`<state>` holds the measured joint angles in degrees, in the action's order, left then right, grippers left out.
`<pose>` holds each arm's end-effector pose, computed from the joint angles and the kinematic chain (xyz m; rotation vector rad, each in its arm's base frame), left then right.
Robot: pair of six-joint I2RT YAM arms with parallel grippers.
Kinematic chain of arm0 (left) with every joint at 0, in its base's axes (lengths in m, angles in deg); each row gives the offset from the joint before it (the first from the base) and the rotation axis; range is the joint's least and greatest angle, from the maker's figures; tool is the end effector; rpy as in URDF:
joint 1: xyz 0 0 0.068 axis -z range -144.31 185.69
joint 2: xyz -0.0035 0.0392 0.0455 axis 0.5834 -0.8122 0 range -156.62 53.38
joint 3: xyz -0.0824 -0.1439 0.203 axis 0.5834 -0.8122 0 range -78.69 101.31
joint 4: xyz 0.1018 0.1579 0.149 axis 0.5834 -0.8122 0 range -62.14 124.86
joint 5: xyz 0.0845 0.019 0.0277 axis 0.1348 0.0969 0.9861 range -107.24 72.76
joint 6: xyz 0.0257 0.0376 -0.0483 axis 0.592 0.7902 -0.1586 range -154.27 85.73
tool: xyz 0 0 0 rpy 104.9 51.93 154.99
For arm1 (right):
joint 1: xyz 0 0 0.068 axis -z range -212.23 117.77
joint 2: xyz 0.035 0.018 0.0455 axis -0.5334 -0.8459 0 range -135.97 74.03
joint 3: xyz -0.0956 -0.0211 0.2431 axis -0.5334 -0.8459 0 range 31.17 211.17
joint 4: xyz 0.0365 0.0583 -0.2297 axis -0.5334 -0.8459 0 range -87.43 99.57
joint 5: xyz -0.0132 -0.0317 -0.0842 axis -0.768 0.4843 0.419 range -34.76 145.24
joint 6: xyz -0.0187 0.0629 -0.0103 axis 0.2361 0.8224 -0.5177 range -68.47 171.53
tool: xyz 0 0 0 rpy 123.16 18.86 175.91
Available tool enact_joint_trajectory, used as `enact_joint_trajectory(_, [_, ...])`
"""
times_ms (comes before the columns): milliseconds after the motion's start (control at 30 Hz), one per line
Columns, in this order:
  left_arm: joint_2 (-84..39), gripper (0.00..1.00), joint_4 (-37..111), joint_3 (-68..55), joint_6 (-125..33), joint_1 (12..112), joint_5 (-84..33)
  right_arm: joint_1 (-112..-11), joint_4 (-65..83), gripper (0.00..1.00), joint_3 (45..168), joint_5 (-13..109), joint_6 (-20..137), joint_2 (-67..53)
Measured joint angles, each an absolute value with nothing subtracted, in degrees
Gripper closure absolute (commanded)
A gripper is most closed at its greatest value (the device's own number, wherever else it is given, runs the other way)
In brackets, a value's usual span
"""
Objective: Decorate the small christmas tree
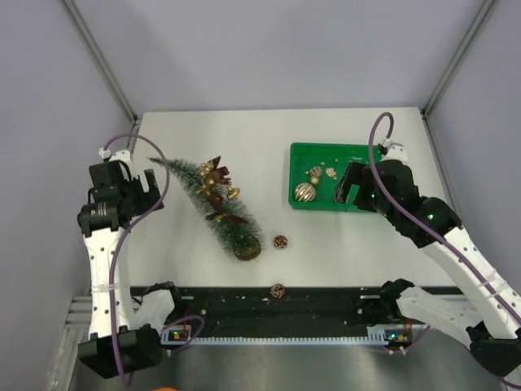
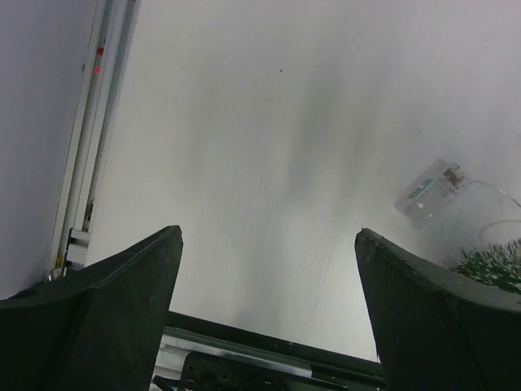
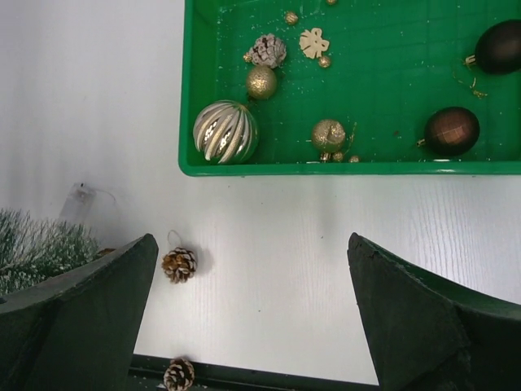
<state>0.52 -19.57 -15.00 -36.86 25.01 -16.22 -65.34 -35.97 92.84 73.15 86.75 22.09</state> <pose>0.1625 0.0316 0.3284 -0.2786 2.3168 0.0913 0.1539 0.0810 0.3366 0.2155 2.1707 0.3412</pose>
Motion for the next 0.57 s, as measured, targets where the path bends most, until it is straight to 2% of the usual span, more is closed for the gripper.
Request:
enact_joint_trajectory(200, [-2.8, 0.07, -17.1, -15.38, -34.47, 17.89, -22.67, -65.34, -38.09, 0.01, 95.49, 73.63, 85.17, 22.13])
enact_joint_trajectory(433, [5.7, 0.07, -14.2, -21.28, -33.53, 16.45, -26.95, -65.31, -39.01, 0.01, 95.77, 73.61, 84.52, 22.39])
enact_joint_trajectory(567, [6.66, 0.07, -13.08, -21.52, -33.56, 16.34, -27.02, -65.34, -39.07, 0.01, 95.77, 73.3, 83.97, 22.87])
